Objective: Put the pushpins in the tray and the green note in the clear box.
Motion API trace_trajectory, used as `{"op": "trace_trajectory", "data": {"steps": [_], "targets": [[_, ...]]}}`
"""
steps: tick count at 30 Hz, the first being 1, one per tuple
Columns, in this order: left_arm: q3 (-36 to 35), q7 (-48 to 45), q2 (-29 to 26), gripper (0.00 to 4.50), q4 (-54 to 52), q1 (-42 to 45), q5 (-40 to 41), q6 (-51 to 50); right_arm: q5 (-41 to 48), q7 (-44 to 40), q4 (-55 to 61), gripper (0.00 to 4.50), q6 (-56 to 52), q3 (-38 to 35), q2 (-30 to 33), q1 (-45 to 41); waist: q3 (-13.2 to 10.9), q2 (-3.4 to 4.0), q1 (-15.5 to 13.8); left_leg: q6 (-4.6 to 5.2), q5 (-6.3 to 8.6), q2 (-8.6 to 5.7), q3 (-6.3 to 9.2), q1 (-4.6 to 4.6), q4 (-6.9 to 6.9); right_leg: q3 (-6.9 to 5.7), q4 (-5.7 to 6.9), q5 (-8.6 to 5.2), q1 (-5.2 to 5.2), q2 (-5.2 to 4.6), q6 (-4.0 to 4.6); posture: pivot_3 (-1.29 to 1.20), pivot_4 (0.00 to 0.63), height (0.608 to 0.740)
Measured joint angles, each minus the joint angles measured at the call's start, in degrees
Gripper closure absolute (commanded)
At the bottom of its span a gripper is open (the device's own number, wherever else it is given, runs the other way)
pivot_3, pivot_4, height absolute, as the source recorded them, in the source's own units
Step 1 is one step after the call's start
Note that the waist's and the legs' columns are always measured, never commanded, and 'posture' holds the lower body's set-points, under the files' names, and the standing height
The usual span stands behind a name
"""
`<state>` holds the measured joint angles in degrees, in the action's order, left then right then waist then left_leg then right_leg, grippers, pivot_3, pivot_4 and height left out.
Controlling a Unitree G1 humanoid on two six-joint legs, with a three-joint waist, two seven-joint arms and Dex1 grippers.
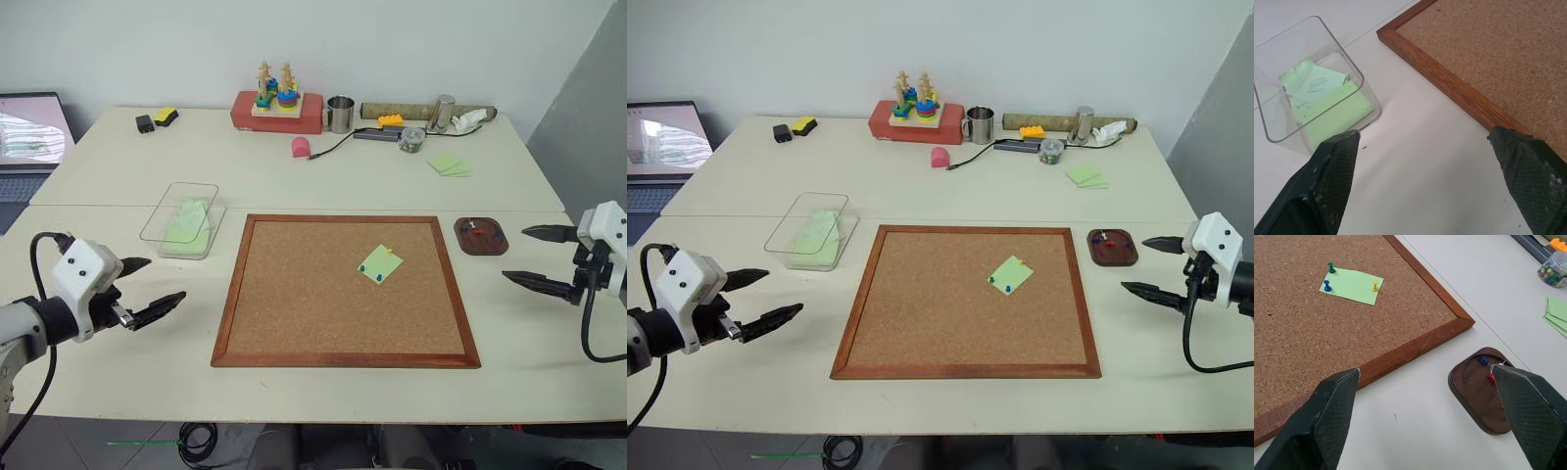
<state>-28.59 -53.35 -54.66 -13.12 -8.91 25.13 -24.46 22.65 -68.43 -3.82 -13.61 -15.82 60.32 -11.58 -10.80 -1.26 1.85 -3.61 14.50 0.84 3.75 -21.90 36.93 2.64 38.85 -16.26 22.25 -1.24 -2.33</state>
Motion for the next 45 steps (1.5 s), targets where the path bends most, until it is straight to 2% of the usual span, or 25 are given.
{"op": "trace_trajectory", "data": {"steps": [17,27,42,45], "targets": [[0.2,-0.2,0.0,0.02,2.5,3.6,-1.1,1.1,-1.2,0.2,-0.2,0.0,0.5,1.1,-1.2,-0.1,0.0,0.0,0.0,0.0,0.0,0.0,-0.01,0.0,0.0,0.01,0.01,0.02,0.0,0.0,0.04,0.0,0.15,0.74],[2.7,0.1,0.0,0.02,6.4,7.2,-3.7,2.4,-1.2,1.1,0.2,0.0,0.4,1.1,-1.4,0.1,0.0,0.0,0.0,0.0,0.0,0.0,0.0,-0.01,0.0,0.0,0.02,0.03,0.0,0.0,0.04,0.0,0.15,0.74],[4.7,-0.7,0.0,0.02,6.2,7.7,-3.5,2.4,-1.1,2.4,1.8,0.0,-0.2,1.1,-2.1,1.7,0.0,0.0,0.0,0.0,0.0,0.0,0.0,0.0,0.0,0.0,0.03,0.03,0.0,0.0,0.04,0.0,0.15,0.74],[5.8,-1.0,0.1,0.43,5.9,9.3,-3.4,2.4,-1.1,2.6,3.0,0.0,-0.6,0.9,-2.1,2.4,0.0,0.0,0.0,0.0,0.0,-0.01,0.01,-0.01,0.01,0.0,0.03,0.03,0.0,0.0,0.04,0.0,0.15,0.74]]}}
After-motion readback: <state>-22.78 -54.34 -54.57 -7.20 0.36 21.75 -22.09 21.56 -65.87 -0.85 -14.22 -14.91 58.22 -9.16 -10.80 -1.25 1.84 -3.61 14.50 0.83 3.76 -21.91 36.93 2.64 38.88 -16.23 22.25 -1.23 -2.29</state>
